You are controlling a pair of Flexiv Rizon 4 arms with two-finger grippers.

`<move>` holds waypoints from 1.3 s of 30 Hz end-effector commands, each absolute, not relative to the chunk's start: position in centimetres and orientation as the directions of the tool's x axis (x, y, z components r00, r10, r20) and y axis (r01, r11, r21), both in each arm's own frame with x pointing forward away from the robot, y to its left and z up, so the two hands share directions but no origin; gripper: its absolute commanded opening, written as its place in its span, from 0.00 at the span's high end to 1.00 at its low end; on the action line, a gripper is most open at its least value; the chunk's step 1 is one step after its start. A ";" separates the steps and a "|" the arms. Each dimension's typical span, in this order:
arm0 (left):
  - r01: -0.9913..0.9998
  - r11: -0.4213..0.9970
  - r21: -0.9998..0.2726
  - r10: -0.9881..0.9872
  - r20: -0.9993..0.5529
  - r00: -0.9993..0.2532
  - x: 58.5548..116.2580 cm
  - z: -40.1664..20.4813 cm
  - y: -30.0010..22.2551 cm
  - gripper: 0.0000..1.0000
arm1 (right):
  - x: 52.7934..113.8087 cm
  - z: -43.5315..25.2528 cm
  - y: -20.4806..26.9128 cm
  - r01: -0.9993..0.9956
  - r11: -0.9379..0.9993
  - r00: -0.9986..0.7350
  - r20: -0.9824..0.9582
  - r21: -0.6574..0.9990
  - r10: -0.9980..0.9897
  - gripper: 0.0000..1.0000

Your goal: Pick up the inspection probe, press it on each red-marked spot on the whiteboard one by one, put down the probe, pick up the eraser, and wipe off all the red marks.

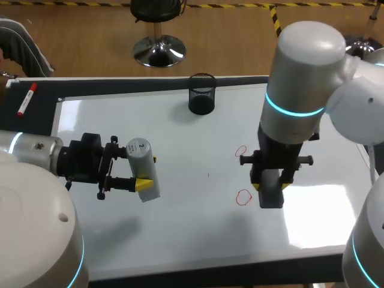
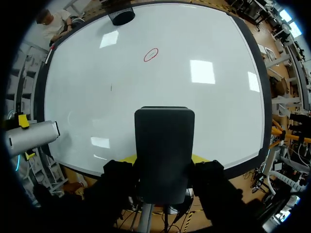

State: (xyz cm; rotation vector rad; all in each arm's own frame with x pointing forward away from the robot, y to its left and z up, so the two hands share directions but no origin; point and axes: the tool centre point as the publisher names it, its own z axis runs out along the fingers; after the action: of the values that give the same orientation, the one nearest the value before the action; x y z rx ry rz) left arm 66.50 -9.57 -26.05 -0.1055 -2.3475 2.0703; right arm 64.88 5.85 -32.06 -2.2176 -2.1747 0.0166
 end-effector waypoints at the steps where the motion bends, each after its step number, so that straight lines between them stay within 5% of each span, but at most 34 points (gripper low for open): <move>1: 0.047 0.121 -0.991 0.054 -0.041 -0.998 66.3 -26.0 -9.5 1.00 | 64.7 -33.2 7.6 1.000 -0.011 0.012 0.023 -0.026 1.000 1.00; 39: 0.047 0.121 -0.991 0.054 -0.041 -0.998 66.3 -26.0 -9.5 1.00 | 65.1 -40.3 16.0 0.981 0.190 -0.194 0.096 0.047 0.976 1.00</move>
State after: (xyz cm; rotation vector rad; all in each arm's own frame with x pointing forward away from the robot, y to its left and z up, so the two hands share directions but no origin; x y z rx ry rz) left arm 66.49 -9.57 -26.04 -0.1054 -2.3474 2.0705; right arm 65.04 15.18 -39.45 -1.9668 -2.3833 -0.1564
